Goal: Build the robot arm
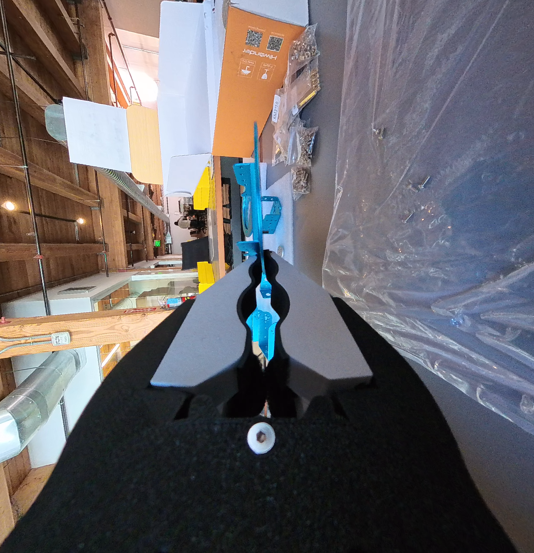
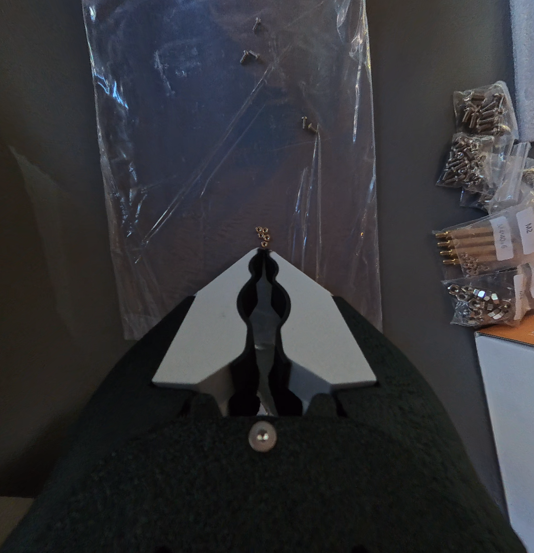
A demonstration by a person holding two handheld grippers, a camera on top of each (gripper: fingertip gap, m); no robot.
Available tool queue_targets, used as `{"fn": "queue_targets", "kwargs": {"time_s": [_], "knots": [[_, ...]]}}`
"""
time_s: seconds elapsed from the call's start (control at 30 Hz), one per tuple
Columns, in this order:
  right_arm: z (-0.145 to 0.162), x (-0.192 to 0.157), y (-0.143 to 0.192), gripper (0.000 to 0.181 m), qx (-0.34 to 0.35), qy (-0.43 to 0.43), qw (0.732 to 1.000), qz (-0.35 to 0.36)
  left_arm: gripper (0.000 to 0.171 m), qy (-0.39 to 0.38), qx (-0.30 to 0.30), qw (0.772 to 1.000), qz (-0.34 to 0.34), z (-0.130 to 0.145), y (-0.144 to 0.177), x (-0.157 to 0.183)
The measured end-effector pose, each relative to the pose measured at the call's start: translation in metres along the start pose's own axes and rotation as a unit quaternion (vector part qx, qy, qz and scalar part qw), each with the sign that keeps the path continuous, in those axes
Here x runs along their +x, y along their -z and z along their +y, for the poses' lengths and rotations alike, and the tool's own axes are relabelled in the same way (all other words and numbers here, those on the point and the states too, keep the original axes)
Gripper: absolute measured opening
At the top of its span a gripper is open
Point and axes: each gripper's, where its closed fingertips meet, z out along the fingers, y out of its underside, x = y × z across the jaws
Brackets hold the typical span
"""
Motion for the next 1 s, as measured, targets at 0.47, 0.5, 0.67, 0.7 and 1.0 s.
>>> {"fn": "queue_targets", "kwargs": {"time_s": [0.47,0.5,0.67,0.7,1.0], "knots": [[-0.007,-0.005,0.005,0.005,0.028,-0.001,1.000,-0.002,0.000,0.023,0.007,1.000,0.012,-0.003,-0.001,0.003],[-0.006,-0.006,0.004,0.007,0.024,-0.008,1.000,-0.006,0.000,0.024,0.008,1.000,0.012,-0.003,-0.001,0.003],[-0.001,-0.005,0.000,0.009,0.004,-0.010,1.000,0.001,0.000,0.028,0.006,1.000,0.012,-0.002,-0.001,0.002],[-0.001,-0.004,-0.001,0.009,0.002,-0.009,1.000,0.002,0.000,0.029,0.006,0.999,0.013,-0.002,-0.001,0.002],[-0.001,-0.003,-0.002,0.002,-0.005,0.001,1.000,0.008,0.000,0.027,0.007,0.999,0.016,-0.003,-0.001,0.005]]}}
